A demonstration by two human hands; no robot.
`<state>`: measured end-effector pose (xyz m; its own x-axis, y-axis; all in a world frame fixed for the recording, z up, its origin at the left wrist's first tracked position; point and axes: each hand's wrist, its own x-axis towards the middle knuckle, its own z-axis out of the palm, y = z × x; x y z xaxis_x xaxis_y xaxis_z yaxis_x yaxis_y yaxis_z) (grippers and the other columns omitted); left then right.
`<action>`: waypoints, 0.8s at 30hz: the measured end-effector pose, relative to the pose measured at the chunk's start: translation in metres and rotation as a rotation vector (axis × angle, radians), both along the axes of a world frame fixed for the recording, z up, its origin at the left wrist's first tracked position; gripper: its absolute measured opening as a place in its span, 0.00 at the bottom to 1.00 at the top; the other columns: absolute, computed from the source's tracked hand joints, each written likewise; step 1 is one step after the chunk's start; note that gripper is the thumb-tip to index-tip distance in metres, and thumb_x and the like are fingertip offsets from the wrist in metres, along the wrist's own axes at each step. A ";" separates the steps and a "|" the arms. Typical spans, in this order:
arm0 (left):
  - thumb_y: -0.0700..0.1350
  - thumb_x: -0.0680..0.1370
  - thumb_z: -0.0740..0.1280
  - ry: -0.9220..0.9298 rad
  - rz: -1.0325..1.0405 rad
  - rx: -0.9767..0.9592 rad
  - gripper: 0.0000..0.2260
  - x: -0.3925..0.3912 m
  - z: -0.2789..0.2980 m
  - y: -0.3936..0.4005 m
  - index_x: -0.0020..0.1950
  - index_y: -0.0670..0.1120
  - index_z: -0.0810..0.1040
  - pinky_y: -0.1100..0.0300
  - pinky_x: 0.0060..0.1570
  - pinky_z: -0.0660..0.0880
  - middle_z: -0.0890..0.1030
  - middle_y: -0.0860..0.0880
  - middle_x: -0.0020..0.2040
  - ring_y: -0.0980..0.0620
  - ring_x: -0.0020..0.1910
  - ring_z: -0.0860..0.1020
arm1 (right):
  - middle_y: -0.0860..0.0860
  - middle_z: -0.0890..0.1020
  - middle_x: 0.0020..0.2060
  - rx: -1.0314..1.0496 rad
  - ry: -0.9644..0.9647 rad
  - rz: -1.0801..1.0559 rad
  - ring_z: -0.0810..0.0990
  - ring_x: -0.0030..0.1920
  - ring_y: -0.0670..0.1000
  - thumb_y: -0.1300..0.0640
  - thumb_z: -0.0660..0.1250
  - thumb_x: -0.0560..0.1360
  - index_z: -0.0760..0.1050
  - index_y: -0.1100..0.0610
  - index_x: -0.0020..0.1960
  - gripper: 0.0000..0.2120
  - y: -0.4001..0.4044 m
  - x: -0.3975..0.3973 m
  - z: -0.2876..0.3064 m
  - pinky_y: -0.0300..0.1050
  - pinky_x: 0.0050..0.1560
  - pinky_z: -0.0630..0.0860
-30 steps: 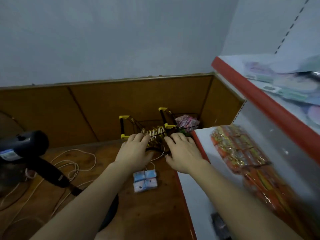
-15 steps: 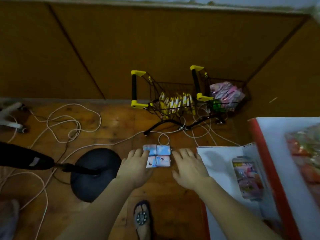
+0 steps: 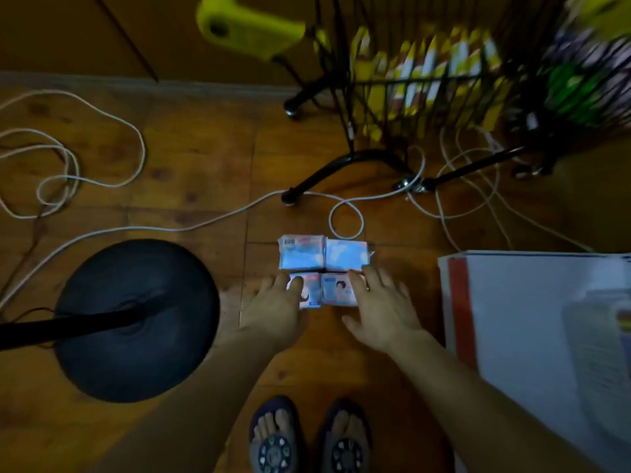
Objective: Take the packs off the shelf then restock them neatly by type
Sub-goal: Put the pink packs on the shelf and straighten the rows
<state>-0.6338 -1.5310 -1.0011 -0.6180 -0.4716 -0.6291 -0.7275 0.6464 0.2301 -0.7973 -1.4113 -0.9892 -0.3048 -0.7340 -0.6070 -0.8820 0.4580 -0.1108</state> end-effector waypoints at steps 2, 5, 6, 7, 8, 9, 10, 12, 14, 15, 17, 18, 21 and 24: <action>0.56 0.80 0.62 0.004 0.002 -0.018 0.27 -0.004 -0.046 0.000 0.77 0.49 0.60 0.46 0.64 0.69 0.63 0.47 0.75 0.44 0.72 0.61 | 0.53 0.56 0.77 -0.002 0.011 -0.002 0.53 0.77 0.57 0.37 0.64 0.75 0.51 0.50 0.80 0.40 -0.001 -0.003 -0.046 0.58 0.73 0.61; 0.54 0.80 0.62 0.011 0.031 -0.052 0.27 -0.008 -0.103 -0.003 0.77 0.49 0.58 0.45 0.64 0.69 0.61 0.48 0.75 0.45 0.73 0.60 | 0.53 0.56 0.77 -0.011 0.014 0.027 0.53 0.77 0.56 0.38 0.65 0.75 0.51 0.51 0.80 0.40 0.000 -0.003 -0.103 0.59 0.72 0.62; 0.54 0.80 0.62 0.008 0.043 -0.054 0.27 -0.009 -0.118 -0.003 0.77 0.49 0.57 0.44 0.64 0.70 0.61 0.47 0.74 0.45 0.73 0.60 | 0.53 0.56 0.77 -0.010 0.013 0.048 0.52 0.77 0.56 0.39 0.66 0.75 0.51 0.52 0.80 0.40 0.001 -0.002 -0.117 0.59 0.71 0.62; 0.53 0.80 0.63 0.005 0.057 -0.043 0.27 -0.010 -0.130 -0.004 0.76 0.49 0.57 0.44 0.64 0.71 0.61 0.47 0.74 0.45 0.73 0.60 | 0.53 0.56 0.77 -0.008 0.013 0.064 0.52 0.77 0.57 0.41 0.66 0.76 0.51 0.52 0.79 0.40 0.002 -0.001 -0.129 0.59 0.70 0.62; 0.53 0.80 0.64 0.000 0.070 -0.029 0.28 -0.011 -0.139 -0.004 0.76 0.49 0.58 0.44 0.64 0.72 0.61 0.47 0.74 0.46 0.72 0.61 | 0.53 0.56 0.77 -0.011 0.015 0.070 0.52 0.77 0.57 0.42 0.67 0.76 0.51 0.52 0.79 0.40 0.003 0.000 -0.138 0.59 0.70 0.63; 0.53 0.79 0.65 -0.002 0.071 -0.024 0.28 -0.012 -0.147 -0.004 0.76 0.50 0.58 0.44 0.64 0.72 0.61 0.47 0.73 0.46 0.72 0.63 | 0.53 0.56 0.77 -0.018 0.022 0.070 0.52 0.77 0.57 0.43 0.68 0.75 0.52 0.53 0.79 0.40 0.004 0.001 -0.146 0.59 0.69 0.64; 0.53 0.79 0.67 -0.002 0.058 -0.032 0.28 -0.012 -0.152 -0.004 0.75 0.50 0.59 0.46 0.64 0.73 0.62 0.47 0.73 0.47 0.71 0.64 | 0.54 0.57 0.76 -0.023 0.031 0.072 0.54 0.77 0.58 0.45 0.69 0.75 0.53 0.53 0.78 0.39 0.005 0.002 -0.152 0.59 0.67 0.66; 0.55 0.77 0.69 0.003 0.008 -0.071 0.30 -0.014 -0.158 -0.006 0.74 0.50 0.61 0.48 0.61 0.75 0.63 0.47 0.71 0.47 0.68 0.66 | 0.56 0.64 0.73 -0.039 0.064 0.079 0.61 0.73 0.59 0.48 0.72 0.73 0.59 0.55 0.76 0.37 0.004 0.004 -0.162 0.58 0.60 0.72; 0.58 0.76 0.69 -0.013 -0.045 -0.092 0.31 -0.013 -0.160 -0.007 0.73 0.51 0.61 0.48 0.61 0.74 0.64 0.47 0.69 0.46 0.67 0.65 | 0.57 0.72 0.66 -0.070 0.120 0.077 0.69 0.67 0.60 0.50 0.76 0.68 0.68 0.56 0.71 0.35 0.004 0.004 -0.169 0.57 0.50 0.76; 0.59 0.76 0.69 -0.022 -0.064 -0.090 0.32 -0.012 -0.162 -0.007 0.74 0.51 0.60 0.47 0.61 0.74 0.63 0.47 0.69 0.45 0.67 0.65 | 0.58 0.74 0.63 -0.078 0.140 0.075 0.72 0.63 0.61 0.51 0.77 0.65 0.71 0.57 0.68 0.34 0.003 0.004 -0.172 0.56 0.47 0.76; 0.59 0.74 0.70 -0.027 -0.063 -0.050 0.32 -0.010 -0.166 -0.008 0.72 0.52 0.60 0.46 0.59 0.75 0.63 0.46 0.69 0.44 0.67 0.66 | 0.58 0.77 0.61 -0.070 0.164 0.081 0.74 0.61 0.62 0.51 0.79 0.62 0.74 0.57 0.67 0.36 0.003 0.005 -0.177 0.56 0.45 0.77; 0.59 0.73 0.71 -0.023 -0.046 -0.015 0.31 -0.010 -0.168 -0.008 0.70 0.52 0.60 0.45 0.58 0.76 0.63 0.46 0.69 0.44 0.66 0.67 | 0.59 0.78 0.60 -0.062 0.173 0.090 0.75 0.61 0.62 0.51 0.80 0.61 0.74 0.58 0.68 0.38 0.003 0.006 -0.179 0.56 0.45 0.77; 0.58 0.73 0.72 -0.032 -0.019 0.081 0.32 -0.012 -0.171 -0.008 0.70 0.52 0.59 0.48 0.57 0.77 0.67 0.47 0.70 0.44 0.66 0.70 | 0.56 0.80 0.58 -0.028 0.203 0.102 0.75 0.60 0.60 0.51 0.80 0.61 0.74 0.57 0.68 0.37 0.003 0.009 -0.180 0.55 0.45 0.77; 0.61 0.73 0.70 -0.070 -0.035 0.089 0.36 -0.014 -0.164 -0.003 0.74 0.52 0.56 0.49 0.57 0.75 0.71 0.47 0.69 0.45 0.66 0.69 | 0.53 0.80 0.54 -0.062 0.193 0.109 0.74 0.58 0.58 0.51 0.76 0.65 0.75 0.54 0.65 0.30 0.004 0.008 -0.168 0.54 0.45 0.75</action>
<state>-0.6480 -1.5342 -1.1655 -0.5866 -0.3910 -0.7093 -0.7209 0.6512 0.2372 -0.7894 -1.4070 -1.1572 -0.3271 -0.8033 -0.4977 -0.9337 0.3559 0.0393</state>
